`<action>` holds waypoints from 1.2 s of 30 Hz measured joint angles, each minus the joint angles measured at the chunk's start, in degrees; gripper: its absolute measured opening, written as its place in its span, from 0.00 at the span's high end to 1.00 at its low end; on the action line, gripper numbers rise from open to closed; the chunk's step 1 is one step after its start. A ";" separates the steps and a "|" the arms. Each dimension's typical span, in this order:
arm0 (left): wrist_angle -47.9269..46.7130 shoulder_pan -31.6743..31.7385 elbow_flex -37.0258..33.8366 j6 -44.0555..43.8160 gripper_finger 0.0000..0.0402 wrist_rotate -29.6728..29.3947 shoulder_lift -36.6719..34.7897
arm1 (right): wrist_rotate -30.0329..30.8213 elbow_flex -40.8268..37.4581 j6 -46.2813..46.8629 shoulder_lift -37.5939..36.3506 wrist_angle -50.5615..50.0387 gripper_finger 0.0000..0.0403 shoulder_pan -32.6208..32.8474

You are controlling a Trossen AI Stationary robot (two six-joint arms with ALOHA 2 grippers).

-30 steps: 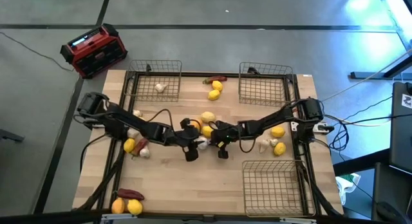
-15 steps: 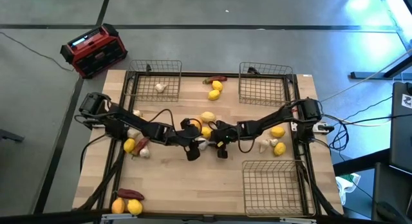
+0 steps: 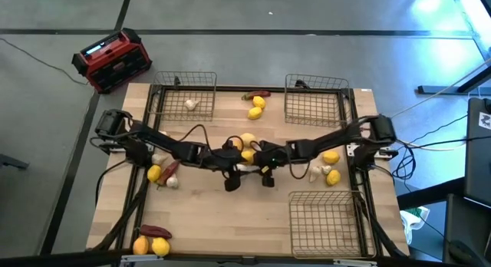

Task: Sort produce into baskets
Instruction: Put the white garlic into the top left wire basket

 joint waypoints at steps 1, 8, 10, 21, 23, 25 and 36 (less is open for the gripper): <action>-0.25 -0.07 0.74 0.47 0.43 -0.02 0.53 | 0.00 -0.02 0.00 -1.27 -2.38 0.67 0.00; -12.96 0.94 9.78 1.96 0.43 1.55 6.95 | 1.52 -0.02 0.00 -9.78 -17.39 0.67 0.04; -18.01 1.23 12.97 2.31 0.43 2.63 9.32 | 1.65 -0.02 0.01 -12.14 -21.77 0.67 0.04; -26.88 3.16 22.84 6.67 0.43 4.56 16.19 | 8.10 -0.02 0.46 -20.36 -33.76 0.67 0.04; -27.70 3.90 22.89 6.79 0.43 4.73 17.27 | 8.51 -0.02 0.48 -20.59 -33.82 0.67 0.04; -29.04 4.61 22.89 6.76 0.43 6.32 18.26 | 8.55 -0.02 0.48 -20.71 -34.20 0.67 0.04; -36.40 5.47 22.96 8.01 0.45 10.36 19.21 | 9.62 -0.02 1.59 -20.83 -33.46 0.67 0.02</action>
